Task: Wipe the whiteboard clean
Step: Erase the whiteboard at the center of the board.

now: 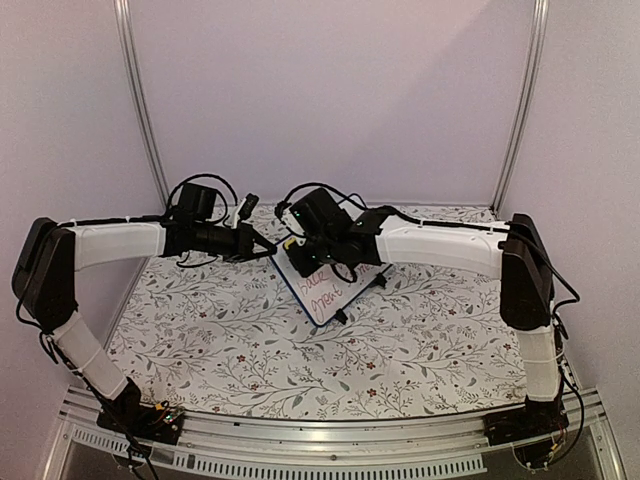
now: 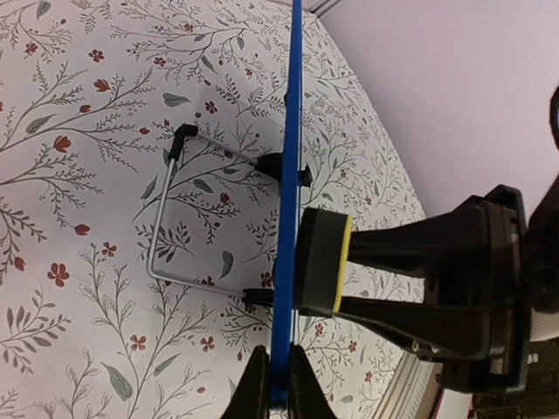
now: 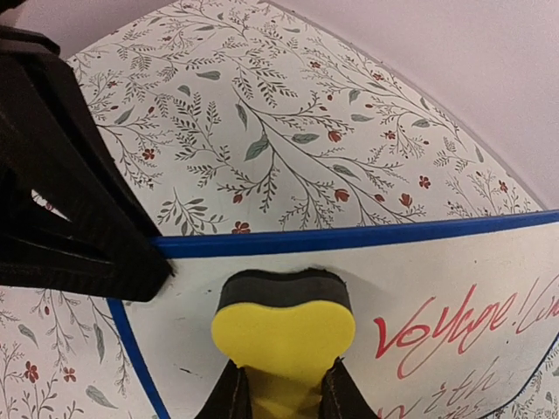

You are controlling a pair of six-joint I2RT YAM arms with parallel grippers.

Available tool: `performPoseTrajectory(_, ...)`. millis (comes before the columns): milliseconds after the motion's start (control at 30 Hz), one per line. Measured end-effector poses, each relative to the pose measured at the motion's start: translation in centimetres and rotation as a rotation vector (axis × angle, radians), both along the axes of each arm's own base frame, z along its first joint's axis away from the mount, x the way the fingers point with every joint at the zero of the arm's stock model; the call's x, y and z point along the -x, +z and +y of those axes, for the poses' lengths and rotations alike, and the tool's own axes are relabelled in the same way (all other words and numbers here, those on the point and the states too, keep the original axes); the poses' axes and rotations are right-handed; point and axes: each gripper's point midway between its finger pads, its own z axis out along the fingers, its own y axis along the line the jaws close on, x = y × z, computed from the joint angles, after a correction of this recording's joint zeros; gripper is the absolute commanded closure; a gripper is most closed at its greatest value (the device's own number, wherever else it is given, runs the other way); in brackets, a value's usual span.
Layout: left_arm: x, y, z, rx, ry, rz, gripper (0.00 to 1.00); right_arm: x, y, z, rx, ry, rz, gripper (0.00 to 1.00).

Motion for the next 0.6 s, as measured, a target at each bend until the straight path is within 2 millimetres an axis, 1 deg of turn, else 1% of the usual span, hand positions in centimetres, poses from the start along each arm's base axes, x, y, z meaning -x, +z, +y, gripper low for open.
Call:
performPoseTrajectory(200,-0.1,-0.1,0.1,-0.003,0.005,-0.001,0.95,-2.3,-0.3,-2.6,0.008,-0.110,0.010,0.79)
performPoseTrajectory(267,-0.1,-0.1,0.1,-0.003,0.005,-0.001,0.95,-2.6,-0.4,-3.0,0.012,-0.127,0.011,0.79)
performPoseTrajectory(400,-0.1,-0.1,0.1,-0.003,0.005,0.000,0.95,-2.6,-0.4,-3.0,0.009,-0.128,0.016,0.79)
performPoseTrajectory(600,-0.1,-0.1,0.1,-0.005,0.006,0.003,0.95,-2.0,-0.5,-2.3,-0.004,-0.089,0.018,0.79)
